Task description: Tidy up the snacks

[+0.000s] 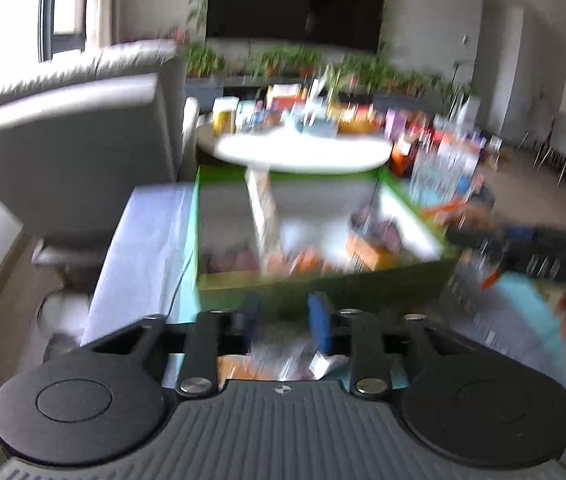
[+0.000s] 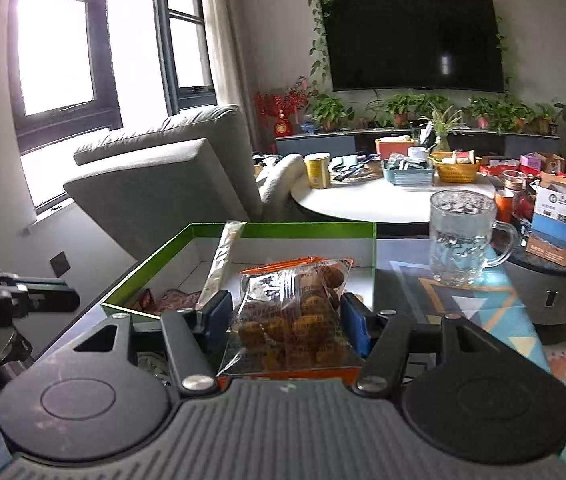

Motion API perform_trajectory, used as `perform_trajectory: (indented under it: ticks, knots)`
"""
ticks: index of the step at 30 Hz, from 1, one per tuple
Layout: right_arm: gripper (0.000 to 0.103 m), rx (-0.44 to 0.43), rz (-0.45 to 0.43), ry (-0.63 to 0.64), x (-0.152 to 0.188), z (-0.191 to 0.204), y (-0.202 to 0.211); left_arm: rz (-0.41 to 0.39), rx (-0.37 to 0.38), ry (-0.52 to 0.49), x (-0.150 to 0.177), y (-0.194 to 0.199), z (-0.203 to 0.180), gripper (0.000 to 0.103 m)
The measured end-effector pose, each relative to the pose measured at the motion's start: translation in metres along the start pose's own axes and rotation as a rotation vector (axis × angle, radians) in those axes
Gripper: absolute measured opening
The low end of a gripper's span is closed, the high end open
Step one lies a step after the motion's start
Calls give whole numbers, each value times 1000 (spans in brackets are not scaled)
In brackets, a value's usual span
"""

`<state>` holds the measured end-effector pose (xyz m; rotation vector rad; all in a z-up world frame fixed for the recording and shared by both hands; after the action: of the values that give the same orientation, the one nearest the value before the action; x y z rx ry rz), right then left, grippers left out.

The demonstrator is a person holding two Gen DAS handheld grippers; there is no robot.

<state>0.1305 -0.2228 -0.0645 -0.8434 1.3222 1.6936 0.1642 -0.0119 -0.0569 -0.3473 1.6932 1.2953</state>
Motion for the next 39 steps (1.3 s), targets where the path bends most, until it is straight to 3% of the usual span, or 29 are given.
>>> perform_trajectory:
  ticks: [2, 5, 8, 12, 17, 19, 23, 28, 34, 39]
  knots:
    - [34, 3, 23, -7, 6, -3, -6, 56, -17, -23, 22, -10, 6, 45]
    - [34, 4, 47, -18, 12, -2, -9, 131, -38, -84, 49, -22, 15, 45]
    - [34, 5, 54, -13, 11, 1, -10, 152, -60, -118, 58, -28, 28, 45]
    - [34, 10, 43, -19, 5, 2, -9, 138, -16, -106, 57, -34, 38, 53]
    - [34, 8, 55, -5, 6, 8, -13, 196, 31, -162, 73, -42, 32, 59]
    - [34, 6, 60, -1, 6, 10, -15, 171, 17, -173, 76, -43, 33, 63]
    - [34, 3, 62, 11, 5, 15, -17, 163, 37, -103, 74, -44, 38, 45]
    - [34, -1, 51, 28, -2, 20, -19, 119, 50, -116, 66, -32, 30, 41]
    - [34, -16, 33, 45, -13, 30, -29, -23, 54, -95, 24, -4, 22, 41]
    - [34, -8, 25, 30, -22, 29, -42, -112, 38, -95, -18, -8, 17, 41]
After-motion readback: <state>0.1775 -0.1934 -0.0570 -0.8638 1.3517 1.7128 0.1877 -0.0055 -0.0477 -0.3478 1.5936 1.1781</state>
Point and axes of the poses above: each gripper's, at about its wrist camera, not at the fingertips, and y roughly against the way its jaws point, z to its left, x to its underside, the point moved 8 cm from there along -y, roughly the way its jaws point, and after that the axes turned 5 degrees about -y, right-handed, at the moved point
